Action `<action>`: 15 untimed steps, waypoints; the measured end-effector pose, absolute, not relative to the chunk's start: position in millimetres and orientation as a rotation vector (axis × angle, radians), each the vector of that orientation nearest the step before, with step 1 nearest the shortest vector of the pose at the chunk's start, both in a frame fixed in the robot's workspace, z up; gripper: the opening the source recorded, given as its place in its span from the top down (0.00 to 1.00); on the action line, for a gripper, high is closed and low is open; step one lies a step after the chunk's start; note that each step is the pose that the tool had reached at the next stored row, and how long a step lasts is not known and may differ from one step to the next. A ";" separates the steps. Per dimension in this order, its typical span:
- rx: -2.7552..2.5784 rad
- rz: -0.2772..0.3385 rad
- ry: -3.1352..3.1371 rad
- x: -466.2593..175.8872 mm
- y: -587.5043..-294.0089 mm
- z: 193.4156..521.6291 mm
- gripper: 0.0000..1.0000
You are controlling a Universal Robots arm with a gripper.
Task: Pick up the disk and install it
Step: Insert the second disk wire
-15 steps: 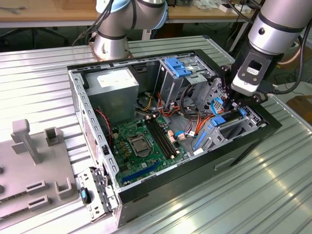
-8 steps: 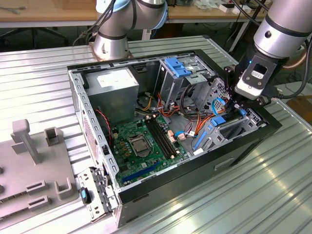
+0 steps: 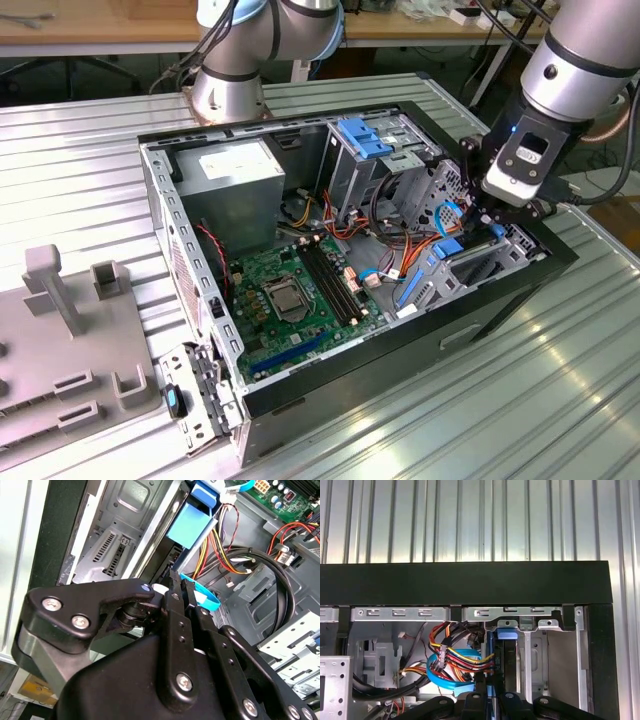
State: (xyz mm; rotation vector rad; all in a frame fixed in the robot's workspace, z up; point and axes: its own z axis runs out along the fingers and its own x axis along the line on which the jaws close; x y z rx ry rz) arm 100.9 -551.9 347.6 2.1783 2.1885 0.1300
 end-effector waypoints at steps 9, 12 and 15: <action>2.179 0.131 2.188 100.3 -559.3 347.5 0.84; 2.179 0.131 2.189 100.3 -561.4 347.5 0.84; 2.179 0.131 2.189 99.9 -561.4 347.6 0.84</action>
